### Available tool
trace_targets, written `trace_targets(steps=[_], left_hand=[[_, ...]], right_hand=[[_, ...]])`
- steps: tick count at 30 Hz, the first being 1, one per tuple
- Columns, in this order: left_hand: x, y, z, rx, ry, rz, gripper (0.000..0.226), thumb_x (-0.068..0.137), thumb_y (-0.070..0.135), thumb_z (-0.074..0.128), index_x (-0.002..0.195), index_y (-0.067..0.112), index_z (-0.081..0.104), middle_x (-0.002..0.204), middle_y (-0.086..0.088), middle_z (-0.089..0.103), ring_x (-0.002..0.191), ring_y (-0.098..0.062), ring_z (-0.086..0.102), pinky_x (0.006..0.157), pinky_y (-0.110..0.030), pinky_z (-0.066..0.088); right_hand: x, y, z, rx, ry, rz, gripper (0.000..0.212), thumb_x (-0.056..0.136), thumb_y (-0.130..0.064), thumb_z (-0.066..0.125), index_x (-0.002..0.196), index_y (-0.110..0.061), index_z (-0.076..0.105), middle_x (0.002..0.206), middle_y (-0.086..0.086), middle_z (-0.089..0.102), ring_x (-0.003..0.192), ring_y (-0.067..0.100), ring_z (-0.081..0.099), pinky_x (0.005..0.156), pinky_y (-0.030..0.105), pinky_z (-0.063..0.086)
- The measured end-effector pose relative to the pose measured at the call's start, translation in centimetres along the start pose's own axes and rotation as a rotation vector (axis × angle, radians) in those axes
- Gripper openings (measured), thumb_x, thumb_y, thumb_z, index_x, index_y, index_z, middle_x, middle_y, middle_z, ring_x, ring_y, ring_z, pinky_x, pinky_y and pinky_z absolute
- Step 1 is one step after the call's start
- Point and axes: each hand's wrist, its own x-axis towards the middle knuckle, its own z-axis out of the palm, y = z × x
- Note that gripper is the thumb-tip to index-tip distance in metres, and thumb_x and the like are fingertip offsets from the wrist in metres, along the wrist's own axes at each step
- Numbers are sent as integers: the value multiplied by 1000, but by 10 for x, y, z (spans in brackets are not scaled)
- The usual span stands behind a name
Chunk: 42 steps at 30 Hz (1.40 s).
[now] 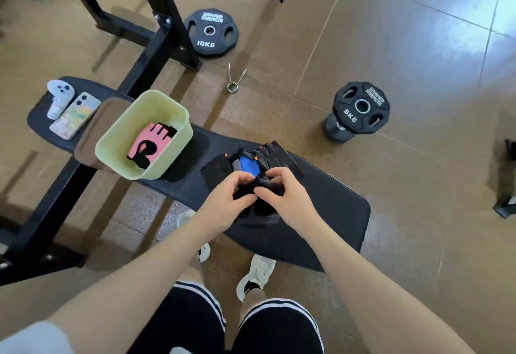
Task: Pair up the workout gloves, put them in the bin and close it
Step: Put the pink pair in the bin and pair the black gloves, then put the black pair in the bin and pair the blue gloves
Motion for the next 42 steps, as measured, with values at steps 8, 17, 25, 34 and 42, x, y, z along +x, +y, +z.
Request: trace_targets(steps=[8,17,25,34,42], left_hand=[[22,-36,-112,-263,300,-134,28,89,4,53,86,32,56,90,7,63,87,-10,58,78,-20,47],[75,-117,-244,-880,679,-449,8,93,6,48,94,11,54,98,-8,62,91,-19,58,82,-34,49],[143,-190,-258,-732,768,-834,10,91,10,51,100,9,50,128,-17,54,106,-27,52,93,-35,41],[141,-168,-256,-425,698,-830,51,87,11,48,136,11,35,134,-12,48,112,-31,54,91,-40,47],[113,-91,-183,-94,326,-413,21,91,8,41,100,16,58,114,-5,62,105,-22,58,88,-31,43]], right_hand=[[95,-67,32,-165,-471,7,6,81,-15,69,80,-20,65,96,-6,57,88,11,55,84,28,43],[229,-132,165,88,-428,179,24,84,-5,63,101,-22,59,101,0,67,102,27,63,88,39,52],[325,-108,261,-588,-235,185,43,89,-16,56,128,-2,43,125,18,58,113,35,54,79,31,38],[306,-126,231,-528,-268,74,38,94,-21,49,129,-9,47,132,8,54,117,23,52,93,31,40],[221,-90,95,-388,-74,164,12,88,-16,50,92,-21,61,94,1,66,90,21,61,82,31,46]])
